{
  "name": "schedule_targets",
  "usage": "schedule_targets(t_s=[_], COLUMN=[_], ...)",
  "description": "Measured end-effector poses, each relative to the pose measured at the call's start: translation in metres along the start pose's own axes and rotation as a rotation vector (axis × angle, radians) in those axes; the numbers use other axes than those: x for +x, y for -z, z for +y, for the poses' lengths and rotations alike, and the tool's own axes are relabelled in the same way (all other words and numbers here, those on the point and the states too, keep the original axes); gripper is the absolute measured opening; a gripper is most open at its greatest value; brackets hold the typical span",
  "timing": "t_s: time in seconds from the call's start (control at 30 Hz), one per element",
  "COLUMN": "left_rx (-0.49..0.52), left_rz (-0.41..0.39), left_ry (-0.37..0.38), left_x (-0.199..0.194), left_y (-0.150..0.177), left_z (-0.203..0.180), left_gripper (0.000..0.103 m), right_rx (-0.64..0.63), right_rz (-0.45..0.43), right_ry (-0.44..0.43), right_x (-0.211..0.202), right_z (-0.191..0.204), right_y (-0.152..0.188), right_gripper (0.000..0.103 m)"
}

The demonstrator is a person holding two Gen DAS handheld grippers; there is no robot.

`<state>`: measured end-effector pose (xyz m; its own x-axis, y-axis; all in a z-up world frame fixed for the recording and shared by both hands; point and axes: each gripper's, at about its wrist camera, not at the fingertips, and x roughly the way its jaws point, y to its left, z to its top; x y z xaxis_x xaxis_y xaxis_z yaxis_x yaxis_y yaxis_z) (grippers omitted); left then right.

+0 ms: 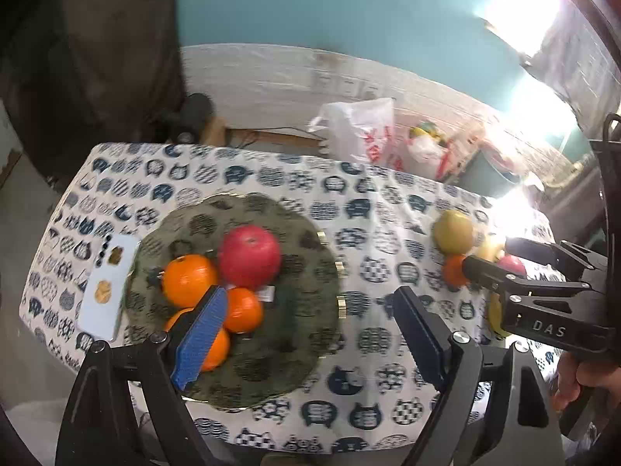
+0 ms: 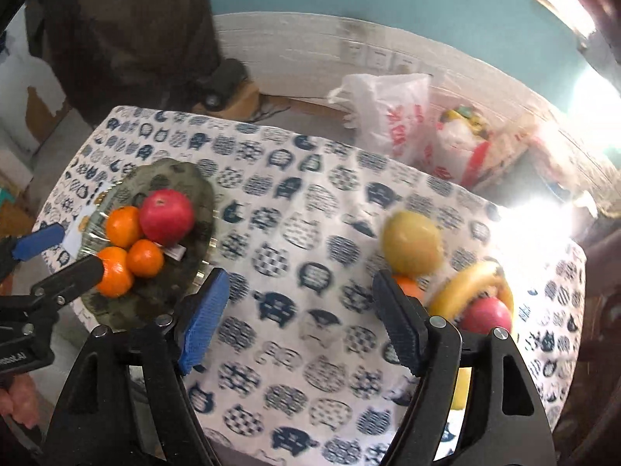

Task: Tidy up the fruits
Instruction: 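Move both open grippers back toward the fruit pile, then grasp the yellow pear with the right gripper while the left gripper reaches an orange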

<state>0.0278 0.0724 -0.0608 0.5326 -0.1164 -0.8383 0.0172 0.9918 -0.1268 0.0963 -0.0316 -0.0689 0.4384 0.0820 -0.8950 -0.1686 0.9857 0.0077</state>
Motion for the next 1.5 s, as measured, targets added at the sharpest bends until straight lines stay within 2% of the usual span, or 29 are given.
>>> schedule_targets(t_s=[0.27, 0.73, 0.93, 1.17, 1.43, 1.5], left_rx=[0.092, 0.241, 0.257, 0.271, 0.261, 0.257], left_rz=[0.038, 0.122, 0.189, 0.218, 0.237, 0.236], left_ry=[0.063, 0.061, 0.054, 0.037, 0.049, 0.056], left_x=[0.006, 0.046, 0.078, 0.102, 0.122, 0.126], left_y=[-0.001, 0.005, 0.013, 0.018, 0.016, 0.014], left_z=[-0.056, -0.122, -0.128, -0.132, -0.138, -0.141], left_gripper=[0.088, 0.088, 0.088, 0.088, 0.088, 0.088], right_rx=[0.057, 0.245, 0.296, 0.327, 0.332, 0.316], right_rz=[0.016, 0.091, 0.155, 0.231, 0.252, 0.259], right_ry=[0.074, 0.124, 0.092, 0.067, 0.046, 0.032], right_x=[-0.010, 0.001, 0.027, 0.061, 0.087, 0.092], right_z=[-0.053, -0.150, -0.166, -0.169, -0.163, -0.159], right_y=[0.024, 0.067, 0.086, 0.100, 0.107, 0.110], right_gripper=[0.076, 0.077, 0.077, 0.078, 0.078, 0.071])
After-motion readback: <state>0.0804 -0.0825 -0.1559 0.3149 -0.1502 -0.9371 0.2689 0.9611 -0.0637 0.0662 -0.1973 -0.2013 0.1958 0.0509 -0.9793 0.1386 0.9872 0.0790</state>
